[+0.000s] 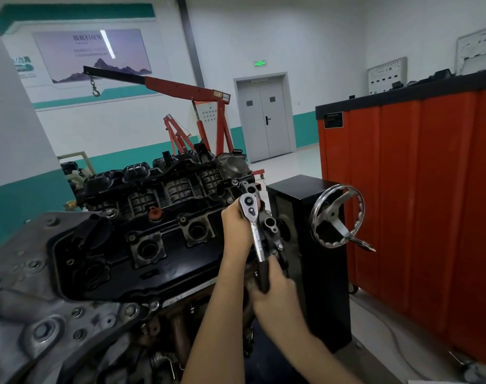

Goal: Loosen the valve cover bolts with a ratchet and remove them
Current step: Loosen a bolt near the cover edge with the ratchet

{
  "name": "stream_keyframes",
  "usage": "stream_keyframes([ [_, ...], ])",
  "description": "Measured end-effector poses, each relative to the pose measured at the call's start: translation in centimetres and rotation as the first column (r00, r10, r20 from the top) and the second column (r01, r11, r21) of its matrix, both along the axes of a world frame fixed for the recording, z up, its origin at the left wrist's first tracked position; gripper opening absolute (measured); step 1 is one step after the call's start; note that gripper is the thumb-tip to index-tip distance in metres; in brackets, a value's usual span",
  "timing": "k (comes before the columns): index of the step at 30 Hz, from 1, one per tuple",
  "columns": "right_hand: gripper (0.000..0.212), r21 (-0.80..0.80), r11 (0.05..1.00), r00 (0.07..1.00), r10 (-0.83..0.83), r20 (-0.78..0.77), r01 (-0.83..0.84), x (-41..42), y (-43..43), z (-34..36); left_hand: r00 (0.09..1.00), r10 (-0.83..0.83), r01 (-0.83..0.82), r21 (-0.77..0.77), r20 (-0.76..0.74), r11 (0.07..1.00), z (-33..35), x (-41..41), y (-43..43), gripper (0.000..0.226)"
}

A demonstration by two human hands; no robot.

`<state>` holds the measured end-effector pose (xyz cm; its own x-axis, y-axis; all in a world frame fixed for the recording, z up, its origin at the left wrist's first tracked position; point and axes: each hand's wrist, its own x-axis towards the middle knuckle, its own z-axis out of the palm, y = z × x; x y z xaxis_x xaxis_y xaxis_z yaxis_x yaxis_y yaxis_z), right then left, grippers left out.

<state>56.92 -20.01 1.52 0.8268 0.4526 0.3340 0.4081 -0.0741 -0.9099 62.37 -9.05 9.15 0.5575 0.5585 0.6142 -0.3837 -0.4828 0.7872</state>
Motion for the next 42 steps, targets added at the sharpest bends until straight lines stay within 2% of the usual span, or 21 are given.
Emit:
stream_keyframes([
  [3, 0.02, 0.043, 0.998, 0.999, 0.042, -0.029, -0.041, -0.4, 0.6, 0.3, 1.0, 0.002, -0.002, 0.019, -0.019, 1.0, 0.0, -0.1, 0.3, 0.052],
  [5, 0.026, -0.085, 0.992, 0.995, 0.092, 0.042, -0.088, 1.8, -2.1, 1.0, 0.998, -0.008, 0.012, 0.06, -0.065, 0.998, 0.2, -0.4, 0.6, 0.047],
  [7, 0.032, -0.291, 0.952, 0.973, 0.151, 0.172, -0.097, 5.3, -5.6, 2.5, 0.991, -0.011, 0.024, 0.099, -0.131, 0.995, 0.6, -0.4, 0.7, 0.034],
  [10, 0.026, -0.557, 0.824, 0.867, 0.2, 0.457, 0.103, 10.7, -8.3, 7.0, 0.987, -0.008, 0.03, 0.136, -0.163, 0.99, 1.2, -0.5, 0.6, 0.039],
  [12, 0.019, -0.583, 0.75, 0.713, 0.221, 0.665, 0.311, 12.3, -8.0, 9.3, 0.99, 0.001, 0.014, 0.099, -0.144, 0.995, 1.1, -0.7, 0.9, 0.028],
  [13, 0.018, -0.561, 0.743, 0.662, 0.217, 0.718, 0.364, 12.3, -7.6, 9.5, 0.992, 0.011, -0.002, 0.069, -0.122, 0.998, 1.0, -0.7, 1.1, 0.021],
  [14, 0.019, -0.54, 0.752, 0.657, 0.193, 0.729, 0.379, 12.0, -7.2, 9.1, 0.994, 0.021, -0.016, 0.048, -0.104, 0.999, 0.8, -0.7, 1.2, 0.018],
  [16, 0.02, -0.495, 0.818, 0.773, 0.103, 0.626, 0.292, 10.0, -6.7, 6.5, 0.996, 0.013, -0.011, 0.032, -0.09, 0.999, 0.4, -0.6, 1.1, 0.019],
  [18, 0.023, -0.378, 0.919, 0.928, 0.036, 0.37, 0.115, 6.5, -5.8, 3.3, 0.998, 0.008, -0.006, 0.022, -0.065, 1.0, 0.0, -0.3, 0.9, 0.038],
  [19, 0.024, -0.285, 0.957, 0.966, 0.026, 0.256, 0.05, 4.6, -4.8, 2.0, 0.998, 0.011, -0.011, 0.012, -0.055, 1.0, 0.0, -0.2, 0.7, 0.047],
  [21, 0.025, -0.112, 0.994, 0.995, 0.009, 0.095, 0.002, 1.7, -1.9, 0.8, 0.999, 0.003, -0.004, -0.023, -0.038, 1.0, 0.1, 0.1, 0.6, 0.055],
  [23, 0.029, -0.052, 0.998, 1.0, 0.022, 0.012, -0.022, 0.0, 0.4, 0.3, 1.0, -0.024, 0.022, -0.066, -0.017, 0.998, 0.0, 0.3, 0.8, 0.054],
  [26, 0.027, -0.118, 0.992, 0.997, 0.06, 0.052, -0.054, 1.3, -1.3, 1.1, 0.998, -0.029, 0.029, 0.0, -0.058, 1.0, 0.4, -0.3, 1.0, 0.054],
  [29, 0.03, -0.394, 0.916, 0.955, 0.177, 0.237, -0.072, 6.4, -6.3, 4.0, 0.991, -0.031, 0.042, 0.077, -0.133, 0.996, 0.9, -0.5, 1.3, 0.048],
  [32, 0.02, -0.626, 0.757, 0.789, 0.263, 0.555, 0.188, 11.6, -8.5, 9.0, 0.985, -0.024, 0.049, 0.149, -0.169, 0.988, 1.3, -0.9, 0.9, 0.029],
  [34, 0.019, -0.609, 0.722, 0.676, 0.27, 0.686, 0.329, 12.9, -8.3, 10.4, 0.99, -0.015, 0.032, 0.124, -0.14, 0.992, 1.1, -1.1, 0.7, 0.024],
  [35, 0.018, -0.585, 0.735, 0.675, 0.241, 0.698, 0.342, 12.7, -8.1, 10.0, 0.992, -0.009, 0.022, 0.103, -0.122, 0.994, 0.9, -1.1, 0.6, 0.024],
  [36, 0.017, -0.567, 0.757, 0.706, 0.205, 0.678, 0.325, 12.0, -7.9, 8.9, 0.995, -0.003, 0.012, 0.084, -0.104, 0.996, 0.7, -1.0, 0.4, 0.024],
  [38, 0.021, -0.493, 0.85, 0.849, 0.114, 0.515, 0.185, 9.2, -7.5, 5.5, 0.997, 0.008, -0.004, 0.052, -0.071, 0.999, 0.3, -0.8, 0.1, 0.029],
  [40, 0.027, -0.312, 0.95, 0.961, 0.069, 0.268, 0.019, 5.3, -6.1, 2.4, 0.999, 0.0, 0.001, 0.023, -0.034, 1.0, 0.0, -0.4, 0.0, 0.04],
  [42, 0.025, -0.097, 0.995, 0.993, 0.04, 0.107, -0.03, 2.4, -3.2, 0.6, 1.0, -0.006, 0.006, 0.019, -0.016, 1.0, 0.0, -0.1, 0.1, 0.046],
])
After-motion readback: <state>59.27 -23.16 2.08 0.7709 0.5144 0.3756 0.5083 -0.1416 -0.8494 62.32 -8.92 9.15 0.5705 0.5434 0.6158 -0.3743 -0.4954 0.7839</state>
